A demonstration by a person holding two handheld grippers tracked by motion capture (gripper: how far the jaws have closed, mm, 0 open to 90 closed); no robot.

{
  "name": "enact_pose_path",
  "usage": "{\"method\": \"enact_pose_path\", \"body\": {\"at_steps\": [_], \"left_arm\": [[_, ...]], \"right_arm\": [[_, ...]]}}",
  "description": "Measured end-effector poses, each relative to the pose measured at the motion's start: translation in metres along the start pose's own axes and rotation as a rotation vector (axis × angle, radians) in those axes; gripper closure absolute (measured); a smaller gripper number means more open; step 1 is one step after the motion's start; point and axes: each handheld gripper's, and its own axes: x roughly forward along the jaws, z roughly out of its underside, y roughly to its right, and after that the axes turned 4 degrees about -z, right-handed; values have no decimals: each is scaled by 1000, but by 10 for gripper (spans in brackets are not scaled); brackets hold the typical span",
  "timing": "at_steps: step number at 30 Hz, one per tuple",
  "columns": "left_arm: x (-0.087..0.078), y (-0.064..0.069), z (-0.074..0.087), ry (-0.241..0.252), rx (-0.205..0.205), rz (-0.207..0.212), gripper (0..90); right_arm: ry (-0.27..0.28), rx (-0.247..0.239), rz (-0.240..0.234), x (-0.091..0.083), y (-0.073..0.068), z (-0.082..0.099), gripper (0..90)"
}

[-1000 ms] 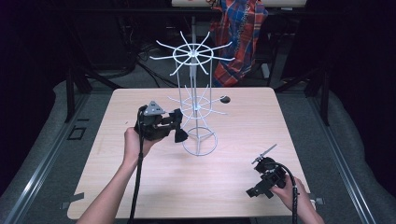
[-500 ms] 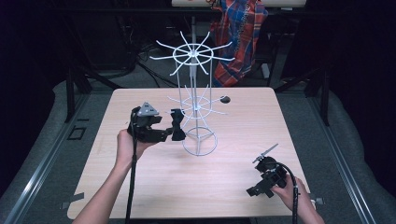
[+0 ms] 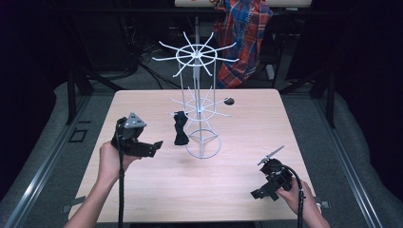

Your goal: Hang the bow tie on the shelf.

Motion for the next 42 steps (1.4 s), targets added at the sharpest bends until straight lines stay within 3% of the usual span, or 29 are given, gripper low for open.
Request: {"method": "enact_pose_path", "body": {"at_steps": [15,26,32,35,37,42], "left_arm": [[-13,-14,46,-93,-68,-69,108],[-5,-15,80,-193,-103,-75,51],[0,-20,101,-221,-144,-91,27],[4,-24,109,-235,-158,-88,13],[6,-26,113,-241,-175,-84,4],[6,-32,120,-238,-206,-74,4]], "right_arm": [[3,2,1,1,-1,0,71],[-3,-3,0,3,-1,-1,72],[-12,-2,1,3,-2,-1,73],[-39,-32,12,2,-1,-2,73],[-11,-12,3,4,-3,-2,73],[-17,-18,1,4,-3,-2,73]]}}
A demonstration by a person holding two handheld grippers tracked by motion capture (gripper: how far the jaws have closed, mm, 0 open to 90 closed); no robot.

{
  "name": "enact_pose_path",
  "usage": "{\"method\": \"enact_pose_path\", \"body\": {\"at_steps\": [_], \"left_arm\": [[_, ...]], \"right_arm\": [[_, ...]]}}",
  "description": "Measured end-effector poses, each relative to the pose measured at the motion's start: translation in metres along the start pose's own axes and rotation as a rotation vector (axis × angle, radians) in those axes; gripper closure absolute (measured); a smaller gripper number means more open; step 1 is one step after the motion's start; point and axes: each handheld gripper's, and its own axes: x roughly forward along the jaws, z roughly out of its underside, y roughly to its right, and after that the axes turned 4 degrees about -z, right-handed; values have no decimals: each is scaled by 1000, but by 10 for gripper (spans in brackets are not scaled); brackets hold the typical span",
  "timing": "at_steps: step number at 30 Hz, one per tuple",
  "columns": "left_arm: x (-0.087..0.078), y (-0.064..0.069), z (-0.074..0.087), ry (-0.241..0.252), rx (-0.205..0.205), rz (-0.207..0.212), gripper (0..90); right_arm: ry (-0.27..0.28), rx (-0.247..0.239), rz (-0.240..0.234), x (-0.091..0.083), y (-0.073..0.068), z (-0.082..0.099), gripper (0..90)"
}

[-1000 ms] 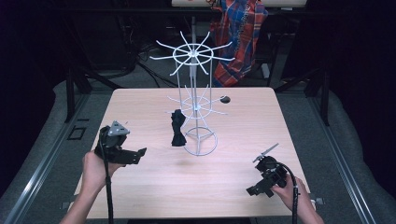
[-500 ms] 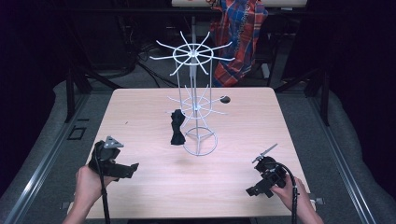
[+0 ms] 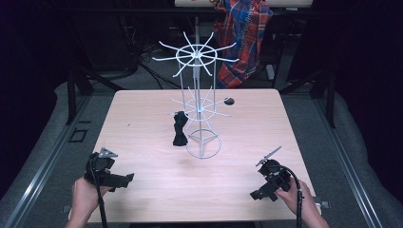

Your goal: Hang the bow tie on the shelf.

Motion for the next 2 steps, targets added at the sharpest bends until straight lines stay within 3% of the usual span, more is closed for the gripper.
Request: {"method": "enact_pose_path", "body": {"at_steps": [2], "left_arm": [[1,-2,1,3,-4,0,4]], "right_arm": [[-17,-10,7,-1,1,0,73]]}}
